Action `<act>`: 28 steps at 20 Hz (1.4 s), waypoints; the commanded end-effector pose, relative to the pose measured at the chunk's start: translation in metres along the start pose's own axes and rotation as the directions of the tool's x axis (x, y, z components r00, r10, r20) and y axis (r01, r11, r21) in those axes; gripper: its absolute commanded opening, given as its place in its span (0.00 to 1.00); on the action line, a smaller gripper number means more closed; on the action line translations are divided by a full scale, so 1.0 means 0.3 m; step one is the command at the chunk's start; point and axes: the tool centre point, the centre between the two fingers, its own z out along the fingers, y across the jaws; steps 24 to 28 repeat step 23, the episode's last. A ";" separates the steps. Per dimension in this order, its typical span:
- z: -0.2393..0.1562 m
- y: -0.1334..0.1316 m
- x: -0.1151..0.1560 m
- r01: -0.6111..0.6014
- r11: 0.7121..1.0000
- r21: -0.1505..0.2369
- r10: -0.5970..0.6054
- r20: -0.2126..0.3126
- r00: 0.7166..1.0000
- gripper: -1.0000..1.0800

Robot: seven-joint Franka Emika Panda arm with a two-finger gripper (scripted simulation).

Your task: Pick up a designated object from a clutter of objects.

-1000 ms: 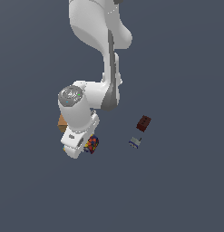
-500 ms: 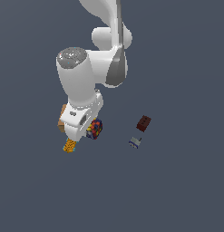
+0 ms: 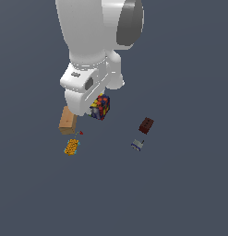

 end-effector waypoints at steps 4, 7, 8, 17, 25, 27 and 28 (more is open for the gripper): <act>-0.190 -0.060 0.021 0.000 1.000 -0.003 0.000 -0.001 1.000 0.00; -0.270 -0.085 0.031 0.000 1.000 -0.002 0.000 -0.001 1.000 0.00; -0.294 -0.092 0.034 0.000 1.000 -0.002 0.000 -0.001 1.000 0.00; -0.425 -0.127 0.052 0.000 1.000 -0.002 0.000 -0.001 1.000 0.00; -0.435 -0.125 0.054 0.000 1.000 -0.002 0.000 -0.002 1.000 0.00; -0.435 -0.125 0.054 0.000 1.000 -0.002 0.000 -0.002 1.000 0.00; -0.435 -0.125 0.054 0.000 1.000 -0.002 0.000 -0.002 1.000 0.00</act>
